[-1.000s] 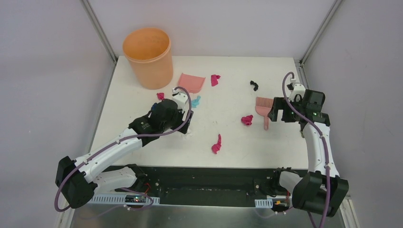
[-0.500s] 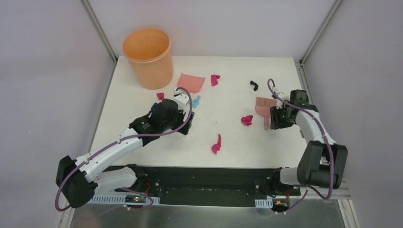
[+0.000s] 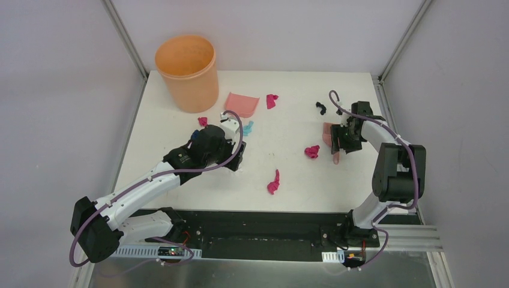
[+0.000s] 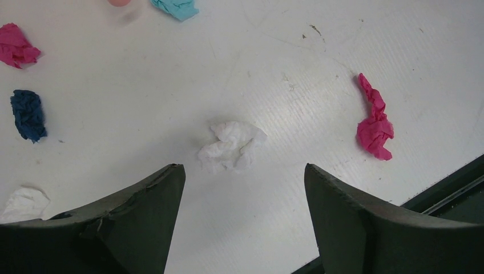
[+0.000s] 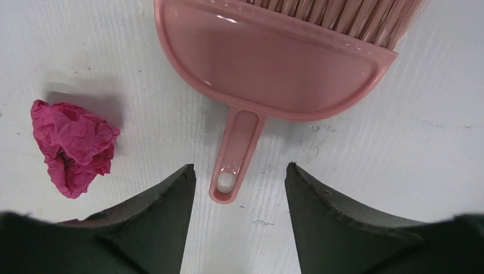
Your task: Sweep away the paper scraps from the table
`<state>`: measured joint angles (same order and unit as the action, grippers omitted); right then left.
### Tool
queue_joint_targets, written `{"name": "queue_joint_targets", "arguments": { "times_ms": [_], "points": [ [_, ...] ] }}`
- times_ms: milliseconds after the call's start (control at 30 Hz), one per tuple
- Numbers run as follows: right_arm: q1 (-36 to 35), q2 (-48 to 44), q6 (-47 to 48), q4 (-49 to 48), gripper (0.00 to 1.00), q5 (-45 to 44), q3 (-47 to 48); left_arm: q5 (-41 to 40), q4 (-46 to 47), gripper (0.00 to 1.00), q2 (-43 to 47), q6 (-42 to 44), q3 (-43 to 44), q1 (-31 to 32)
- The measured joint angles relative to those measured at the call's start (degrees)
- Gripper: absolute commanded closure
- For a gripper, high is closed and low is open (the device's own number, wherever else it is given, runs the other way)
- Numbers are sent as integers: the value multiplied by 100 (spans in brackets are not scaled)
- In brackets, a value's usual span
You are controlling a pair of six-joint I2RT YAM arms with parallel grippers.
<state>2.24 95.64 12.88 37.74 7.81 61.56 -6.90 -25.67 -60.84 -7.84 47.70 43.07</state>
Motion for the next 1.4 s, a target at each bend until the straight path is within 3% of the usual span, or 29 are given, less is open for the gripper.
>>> {"name": "queue_joint_targets", "arguments": {
  "times_ms": [567,933,1000,1133,1400],
  "points": [
    [-142,273,-326,-310,53,-391,-107,127,0,24,-26,24,0,0],
    [-140,295,-52,-85,95,-553,-11,-177,-2,16,-256,15,4,0],
    [-142,79,37,120,100,-496,-37,-170,-17,15,-350,-22,26,0],
    [-146,-942,247,409,100,-129,-103,-13,-179,15,-680,-225,243,0],
    [-844,-3073,1163,719,100,1145,-334,1366,223,16,-778,-992,664,2]
  ]
}}
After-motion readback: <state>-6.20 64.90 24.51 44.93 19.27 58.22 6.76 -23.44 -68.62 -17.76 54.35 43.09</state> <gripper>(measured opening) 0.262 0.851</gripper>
